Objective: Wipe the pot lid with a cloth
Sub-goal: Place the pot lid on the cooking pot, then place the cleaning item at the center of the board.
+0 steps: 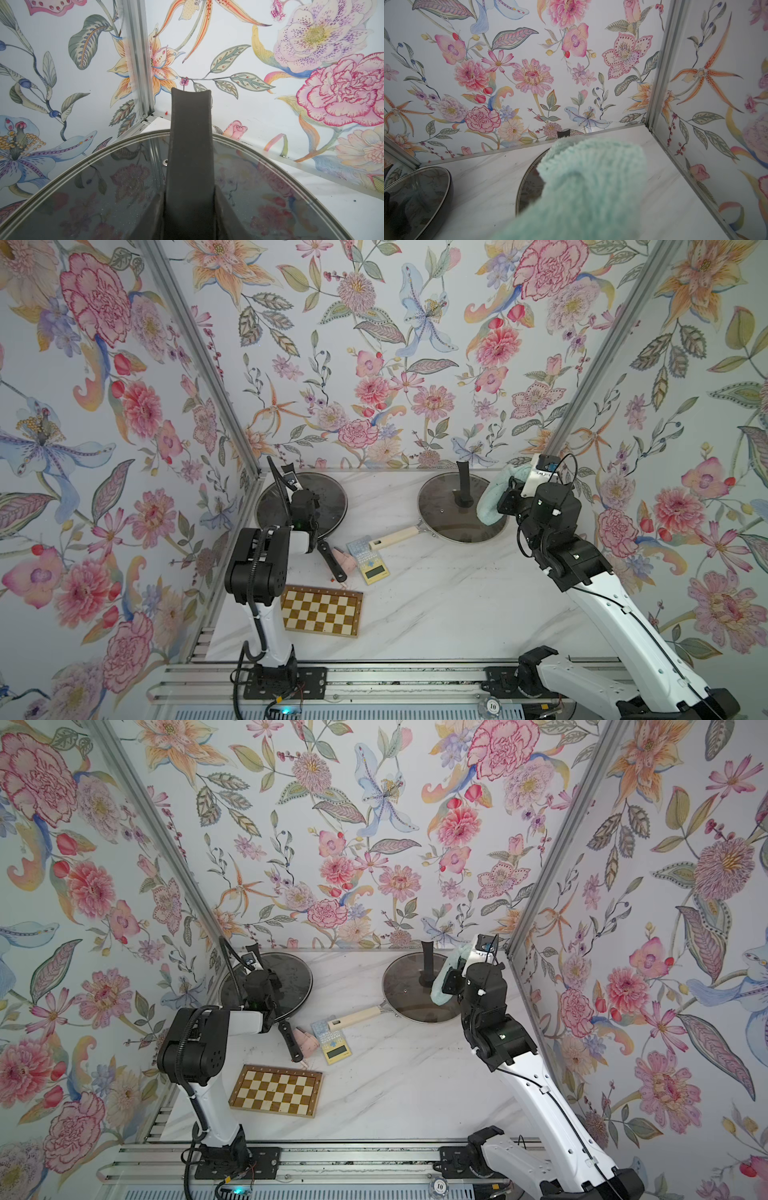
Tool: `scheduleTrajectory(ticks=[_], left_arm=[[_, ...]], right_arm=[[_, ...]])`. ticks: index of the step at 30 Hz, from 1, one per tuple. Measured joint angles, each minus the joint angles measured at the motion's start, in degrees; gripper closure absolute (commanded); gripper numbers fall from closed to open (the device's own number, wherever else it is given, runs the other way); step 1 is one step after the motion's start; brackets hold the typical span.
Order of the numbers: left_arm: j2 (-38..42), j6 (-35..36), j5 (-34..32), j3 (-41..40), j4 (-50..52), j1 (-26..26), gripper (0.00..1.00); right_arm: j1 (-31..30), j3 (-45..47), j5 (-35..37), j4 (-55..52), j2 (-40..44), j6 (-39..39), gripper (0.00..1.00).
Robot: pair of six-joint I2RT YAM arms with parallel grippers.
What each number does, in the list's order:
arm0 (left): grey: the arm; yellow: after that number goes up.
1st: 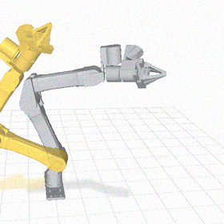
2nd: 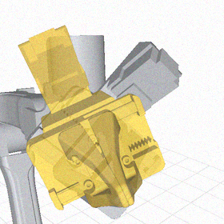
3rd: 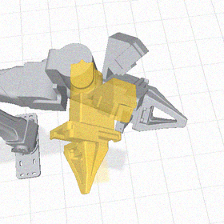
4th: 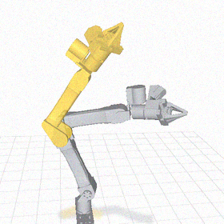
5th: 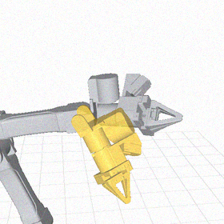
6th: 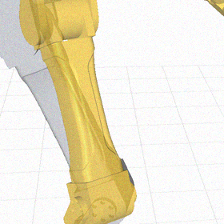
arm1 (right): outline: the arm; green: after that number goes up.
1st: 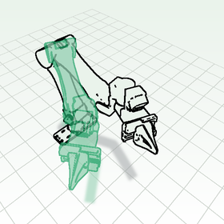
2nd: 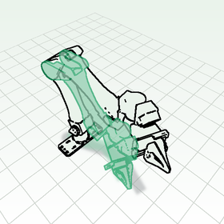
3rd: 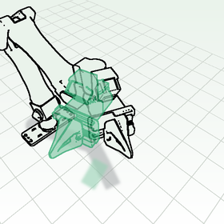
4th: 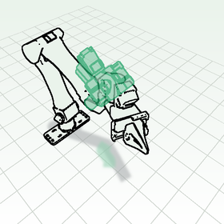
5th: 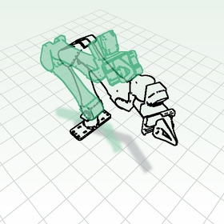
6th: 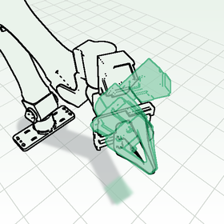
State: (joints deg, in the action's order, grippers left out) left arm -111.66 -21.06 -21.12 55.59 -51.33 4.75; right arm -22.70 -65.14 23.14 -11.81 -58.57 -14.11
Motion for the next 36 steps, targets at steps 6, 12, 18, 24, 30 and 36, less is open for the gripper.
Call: scheduleTrajectory(ticks=[6,12,18,24,30,36], left_arm=[[-0.5,-0.8,1.5,-0.2,-1.5,-0.2,0.83],[-0.4,-0.8,2.3,-1.2,-3.2,-0.3,0.62],[4.9,-1.9,4.9,-4.3,-4.5,-0.3,0.25],[15.8,-1.7,13.9,-4.4,-2.7,0.5,0.01],[23.4,-1.4,31.6,-1.7,7.5,6.3,0.0],[24.2,-1.3,48.1,3.7,16.9,19.5,0.01]], right_arm=[[0.1,0.0,0.0,-0.1,0.9,0.0,0.96],[0.1,0.4,-0.2,-1.0,1.1,-0.2,0.95],[0.1,0.4,-3.0,-2.2,-0.1,-1.1,0.91],[-1.2,1.8,-12.1,-2.3,-5.2,-3.7,0.81],[-4.6,5.2,-23.6,-1.6,-10.5,-7.7,0.72],[-3.2,9.4,-37.4,7.1,-15.1,-14.1,0.59]])
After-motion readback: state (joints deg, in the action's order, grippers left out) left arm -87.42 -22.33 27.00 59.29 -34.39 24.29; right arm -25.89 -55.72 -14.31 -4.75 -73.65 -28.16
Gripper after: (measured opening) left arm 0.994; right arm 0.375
